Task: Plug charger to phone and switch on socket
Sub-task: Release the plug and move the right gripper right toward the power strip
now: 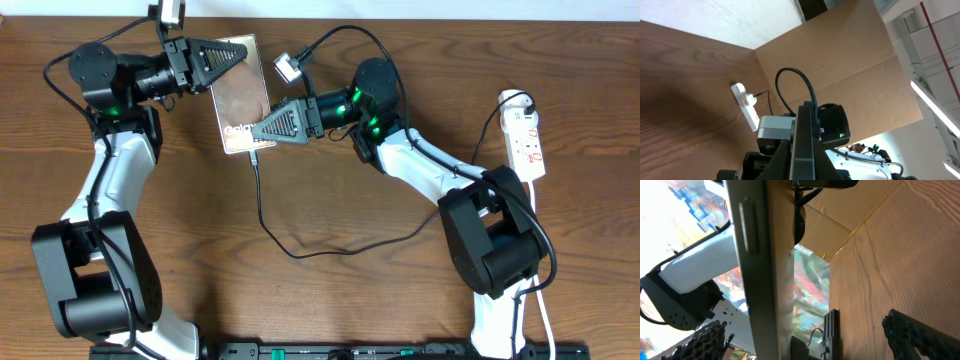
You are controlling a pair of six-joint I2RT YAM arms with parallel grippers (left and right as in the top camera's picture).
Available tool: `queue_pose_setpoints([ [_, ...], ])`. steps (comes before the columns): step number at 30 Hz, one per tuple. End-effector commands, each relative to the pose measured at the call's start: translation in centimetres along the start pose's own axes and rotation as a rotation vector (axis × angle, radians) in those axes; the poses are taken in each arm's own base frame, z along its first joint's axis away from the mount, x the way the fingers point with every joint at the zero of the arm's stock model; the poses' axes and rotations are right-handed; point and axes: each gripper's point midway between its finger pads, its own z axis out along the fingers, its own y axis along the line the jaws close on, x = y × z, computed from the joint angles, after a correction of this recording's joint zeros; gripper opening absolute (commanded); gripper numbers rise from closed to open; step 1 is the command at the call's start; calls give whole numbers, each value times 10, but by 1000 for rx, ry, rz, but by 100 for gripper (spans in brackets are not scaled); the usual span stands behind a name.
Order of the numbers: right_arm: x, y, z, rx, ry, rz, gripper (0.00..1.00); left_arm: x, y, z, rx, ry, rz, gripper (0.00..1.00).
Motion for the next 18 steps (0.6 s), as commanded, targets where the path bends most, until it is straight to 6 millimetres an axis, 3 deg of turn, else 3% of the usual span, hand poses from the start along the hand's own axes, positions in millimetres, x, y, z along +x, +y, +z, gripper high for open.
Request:
queue_pose_setpoints([
  [1,-8,1,-2,7,-25,-11,99,0,-5,-3,1,7,27,7],
  [5,-8,-1,-13,9,-14,-13,99,-7,-2,-16,-15,-21,27,7],
  [11,-14,-6,-55,33,-15,17,99,-16,5,-47,-50,-66,16,7],
  [18,-20,-32,-94,95,-79,145,99,-25,9,-68,-75,-114,6,7],
])
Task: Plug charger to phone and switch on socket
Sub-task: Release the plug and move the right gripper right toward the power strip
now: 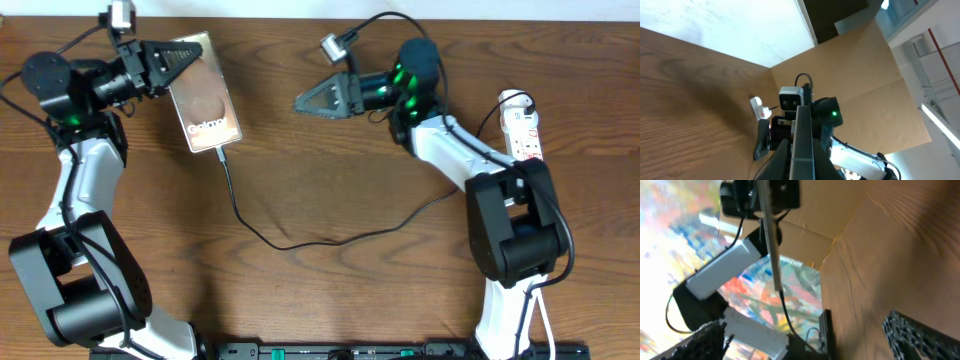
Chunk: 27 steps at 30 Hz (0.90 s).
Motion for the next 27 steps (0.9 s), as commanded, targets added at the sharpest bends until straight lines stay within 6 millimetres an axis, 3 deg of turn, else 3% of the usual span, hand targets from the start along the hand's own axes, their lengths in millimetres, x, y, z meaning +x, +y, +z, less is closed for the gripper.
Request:
queue_pose_setpoints([
  [1,-3,-12,-14,24,-13,30,99,-1,-4,-4,-1,2,19,7],
  [6,-1,-64,-36,172,-121,203,99,-1,-4,-3,-1,2,19,7],
  [10,18,-110,-57,368,-169,307,99,-1,-4,-3,-1,2,20,7],
  [15,41,-138,-83,563,-174,363,99,-1,-4,-3,0,2,22,8],
  [18,43,-135,-103,655,-193,365,99,-1,-4,-3,0,4,21,8],
  [21,41,-119,-138,820,-231,344,99,0,-4,-2,1,7,20,7],
  [23,45,-102,-176,1040,-254,339,99,3,-3,2,5,16,28,7],
  [25,56,-69,-224,1340,-271,328,99,9,1,12,16,44,24,7],
  [27,62,-43,-244,1467,-279,310,99,15,4,22,27,68,11,7],
])
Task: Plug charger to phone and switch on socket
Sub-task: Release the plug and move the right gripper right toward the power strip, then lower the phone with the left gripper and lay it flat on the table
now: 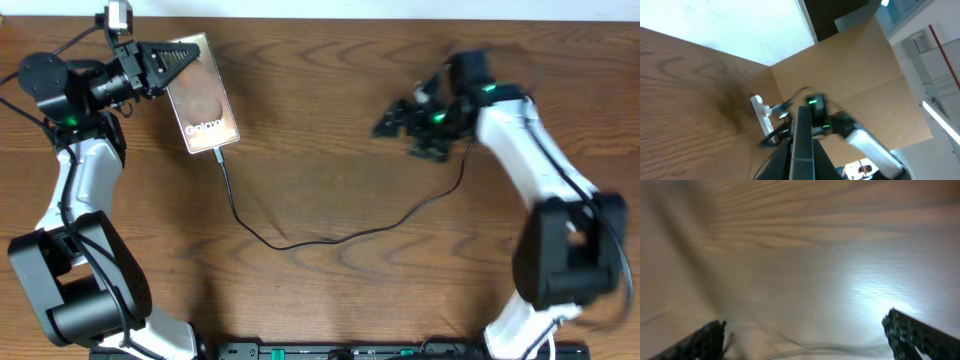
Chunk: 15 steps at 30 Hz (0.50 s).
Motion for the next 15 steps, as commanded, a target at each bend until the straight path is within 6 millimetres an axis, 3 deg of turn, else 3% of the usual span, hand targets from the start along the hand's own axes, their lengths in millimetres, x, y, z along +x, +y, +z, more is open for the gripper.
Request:
queue_pose_setpoints([
  [1,-22,-24,-86,351,-268,-126,99,13,7,23,26,58,1,7],
  [5,-7,-25,-130,424,-345,-130,99,27,22,52,45,101,-33,7],
  [8,3,-19,-149,417,-375,-137,99,36,45,75,36,105,-95,7],
  [11,12,-16,-160,411,-392,-141,99,42,81,92,-12,70,-201,7],
  [12,15,-16,-163,410,-393,-141,99,45,104,99,-53,43,-255,7],
  [15,19,-18,-163,416,-379,-138,99,53,143,104,-136,5,-321,7],
])
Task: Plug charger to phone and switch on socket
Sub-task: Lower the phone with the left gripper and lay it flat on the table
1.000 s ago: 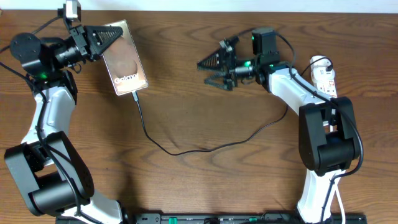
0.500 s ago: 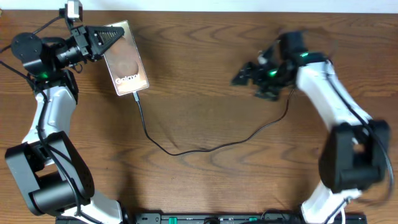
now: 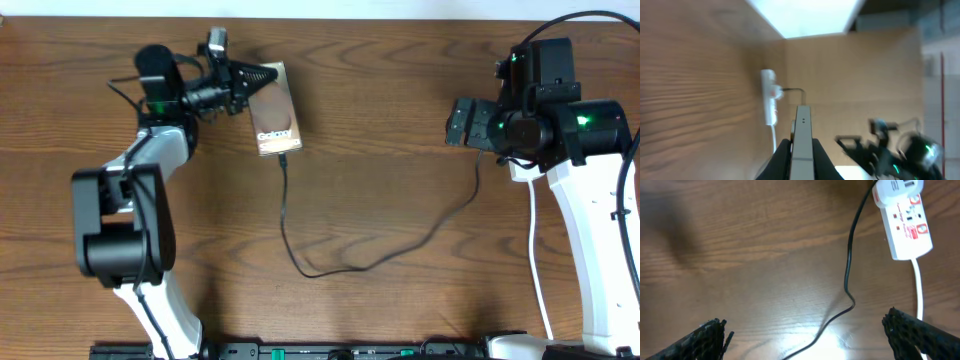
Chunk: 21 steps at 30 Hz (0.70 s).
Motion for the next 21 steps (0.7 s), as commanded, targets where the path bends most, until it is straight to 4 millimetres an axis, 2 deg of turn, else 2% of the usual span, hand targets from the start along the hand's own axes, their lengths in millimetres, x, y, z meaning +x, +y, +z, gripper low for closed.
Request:
queue_pose_setpoints([
  [1,5,-6,-7,31,-1,-19,99,-17,59,4,-142,-133,-51,7],
  [5,6,-7,-6,35,7,-24,99,-10,114,-7,-344,-188,-124,7],
  [8,7,-7,-6,37,7,-24,99,-1,137,-16,-451,-189,-141,7],
  [15,6,-6,-6,35,6,-25,99,15,167,-32,-609,-188,-191,7],
  [21,6,-2,-6,28,2,-36,99,25,178,-39,-668,-171,-221,7],
])
